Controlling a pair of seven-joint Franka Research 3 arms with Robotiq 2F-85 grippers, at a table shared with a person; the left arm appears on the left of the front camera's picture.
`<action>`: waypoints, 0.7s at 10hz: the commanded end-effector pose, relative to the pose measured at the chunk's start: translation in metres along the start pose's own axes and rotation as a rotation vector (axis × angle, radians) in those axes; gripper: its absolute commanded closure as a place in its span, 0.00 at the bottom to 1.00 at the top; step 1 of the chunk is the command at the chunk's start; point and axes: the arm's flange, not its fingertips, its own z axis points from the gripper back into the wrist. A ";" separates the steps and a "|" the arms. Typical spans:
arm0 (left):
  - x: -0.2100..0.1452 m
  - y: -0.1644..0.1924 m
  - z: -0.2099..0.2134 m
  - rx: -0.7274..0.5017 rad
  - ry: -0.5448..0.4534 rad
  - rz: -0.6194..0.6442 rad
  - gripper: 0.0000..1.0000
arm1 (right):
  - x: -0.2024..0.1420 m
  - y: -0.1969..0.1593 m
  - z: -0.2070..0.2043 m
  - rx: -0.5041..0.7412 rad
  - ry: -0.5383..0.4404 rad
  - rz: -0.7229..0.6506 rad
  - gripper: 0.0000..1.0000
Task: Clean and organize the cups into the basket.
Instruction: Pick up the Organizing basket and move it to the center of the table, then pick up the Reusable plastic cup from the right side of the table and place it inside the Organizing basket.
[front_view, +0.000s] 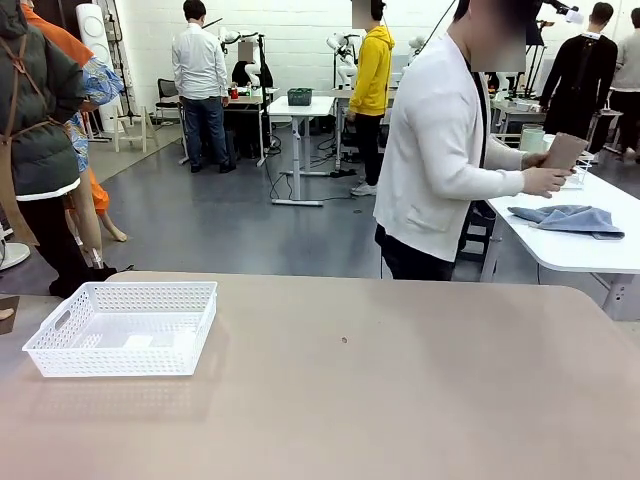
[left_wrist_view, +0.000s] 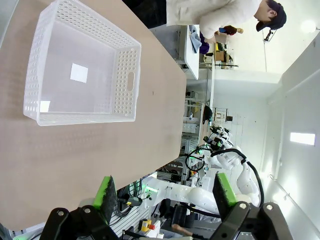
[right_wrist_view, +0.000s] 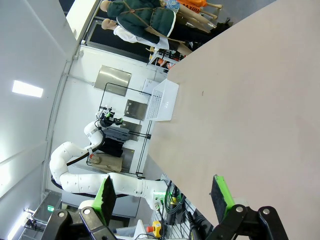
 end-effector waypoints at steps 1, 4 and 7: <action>0.000 0.000 0.001 -0.021 -0.006 -0.009 0.00 | 0.001 -0.001 0.000 -0.006 -0.005 -0.006 0.00; 0.000 0.000 0.001 -0.021 -0.006 -0.009 0.00 | 0.001 -0.001 0.000 -0.006 -0.005 -0.006 0.00; 0.000 0.000 0.001 -0.021 -0.006 -0.009 0.00 | 0.001 -0.001 0.000 -0.006 -0.005 -0.006 0.00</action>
